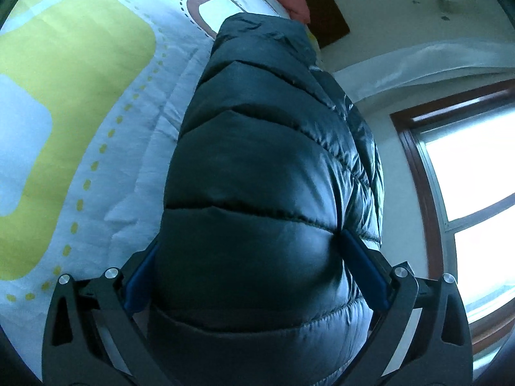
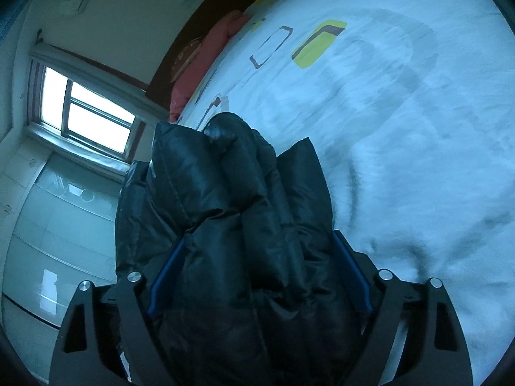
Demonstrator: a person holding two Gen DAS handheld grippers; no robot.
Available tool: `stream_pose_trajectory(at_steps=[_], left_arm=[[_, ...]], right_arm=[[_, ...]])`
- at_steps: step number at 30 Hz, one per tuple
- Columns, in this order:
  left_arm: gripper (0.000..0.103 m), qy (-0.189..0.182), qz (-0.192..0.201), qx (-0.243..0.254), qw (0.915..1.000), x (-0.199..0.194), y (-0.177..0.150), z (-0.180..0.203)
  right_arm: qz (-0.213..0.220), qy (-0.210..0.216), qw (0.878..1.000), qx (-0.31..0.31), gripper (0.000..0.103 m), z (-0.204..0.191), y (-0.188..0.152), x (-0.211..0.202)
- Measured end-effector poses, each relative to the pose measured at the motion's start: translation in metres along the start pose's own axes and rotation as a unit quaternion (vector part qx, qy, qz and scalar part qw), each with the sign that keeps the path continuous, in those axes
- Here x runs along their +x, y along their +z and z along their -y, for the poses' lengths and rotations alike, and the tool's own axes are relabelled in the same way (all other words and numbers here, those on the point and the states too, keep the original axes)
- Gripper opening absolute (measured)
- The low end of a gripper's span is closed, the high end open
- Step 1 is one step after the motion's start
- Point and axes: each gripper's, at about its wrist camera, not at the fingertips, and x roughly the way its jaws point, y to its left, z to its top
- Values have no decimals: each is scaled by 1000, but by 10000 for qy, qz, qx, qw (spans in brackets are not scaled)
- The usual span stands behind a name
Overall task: Fold large clothes
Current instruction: 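Carry the folded black jacket with both tools toward the pillow end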
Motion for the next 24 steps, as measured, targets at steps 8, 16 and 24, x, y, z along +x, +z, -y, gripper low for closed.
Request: stream_pose_trajectory(at_steps=[8,16,24], left_arm=[[90,288,38,238,9993,3,-1,14],[78,429,159,460,9979,0,-5,24],[69,207,241,564,9979,-23,-1,22]], right_arm=[[8,279,9996,35,61,7,-10,-1],[126,490,9987,85,51,18,-19,-10],[269,648,9975,17,44,-4,-43,-17]])
